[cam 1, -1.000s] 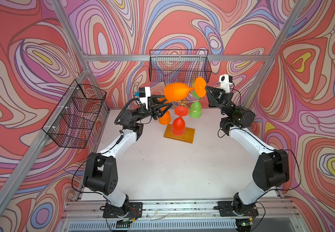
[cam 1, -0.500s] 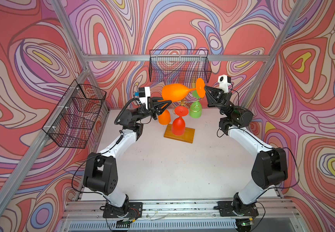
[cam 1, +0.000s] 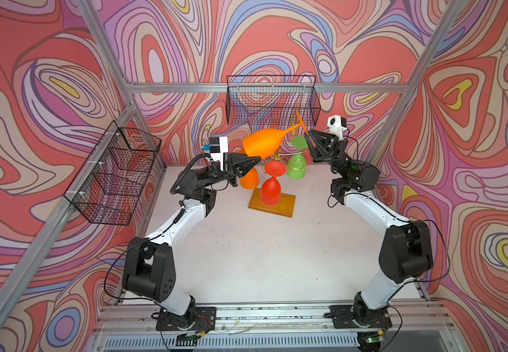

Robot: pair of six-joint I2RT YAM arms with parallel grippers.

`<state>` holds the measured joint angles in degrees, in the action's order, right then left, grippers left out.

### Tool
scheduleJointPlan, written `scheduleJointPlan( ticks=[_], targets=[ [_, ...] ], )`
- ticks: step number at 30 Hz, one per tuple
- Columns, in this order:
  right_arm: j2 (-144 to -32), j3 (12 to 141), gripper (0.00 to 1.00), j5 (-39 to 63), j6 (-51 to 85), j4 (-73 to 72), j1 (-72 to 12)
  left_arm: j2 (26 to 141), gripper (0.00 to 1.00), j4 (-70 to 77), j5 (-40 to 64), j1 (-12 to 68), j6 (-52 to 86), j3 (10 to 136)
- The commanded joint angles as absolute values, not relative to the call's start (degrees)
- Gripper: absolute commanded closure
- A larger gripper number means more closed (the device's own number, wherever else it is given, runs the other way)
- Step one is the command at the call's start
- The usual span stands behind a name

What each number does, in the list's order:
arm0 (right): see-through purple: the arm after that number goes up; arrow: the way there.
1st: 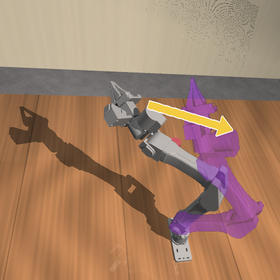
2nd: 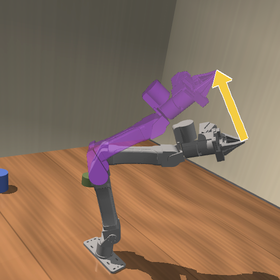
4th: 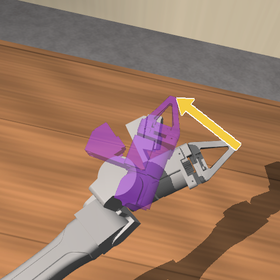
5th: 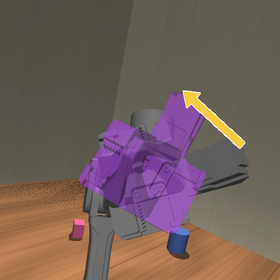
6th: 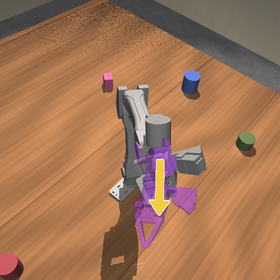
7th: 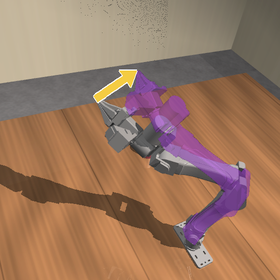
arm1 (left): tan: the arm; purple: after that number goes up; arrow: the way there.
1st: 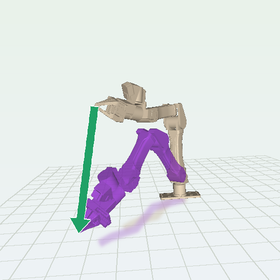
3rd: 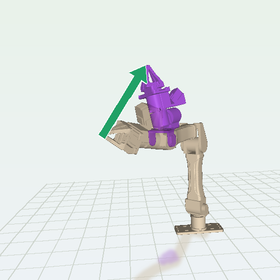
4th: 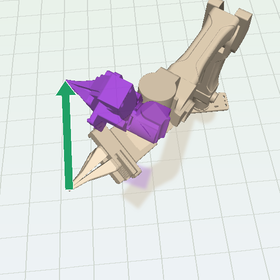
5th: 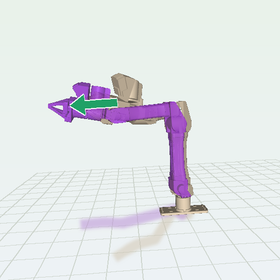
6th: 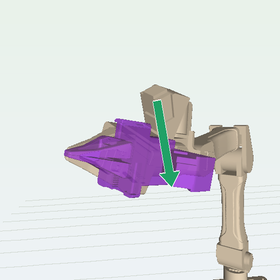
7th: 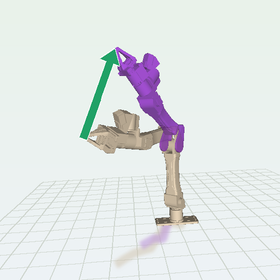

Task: Take the wine glass off the wine glass rack
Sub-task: Place the wine glass at the center of the table.

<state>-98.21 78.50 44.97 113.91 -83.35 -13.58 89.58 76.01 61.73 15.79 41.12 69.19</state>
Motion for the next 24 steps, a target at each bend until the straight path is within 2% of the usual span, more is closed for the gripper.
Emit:
scheduleJointPlan(
  ticks=[1,5,15,20,24],
  targets=[
    [-99.0,78.5,0.58,46.7,113.5,-85.5,-13.8,87.1,1.00,78.1,60.6,15.6,40.5,68.0],
    [-99.7,78.1,0.50,45.9,113.2,-85.4,-13.1,85.8,1.00,78.1,61.1,15.6,40.3,67.0],
    [-98.3,74.6,0.48,46.4,108.9,-82.3,-10.4,81.5,1.00,75.9,60.9,14.0,39.8,65.7],
    [-92.5,72.5,0.47,49.7,93.9,-65.8,-10.2,76.8,1.00,59.6,59.3,13.8,29.8,66.1],
    [-86.4,72.4,0.47,50.2,78.0,-47.2,-10.2,71.3,1.00,42.5,56.9,13.8,19.1,67.6]
  ],
)
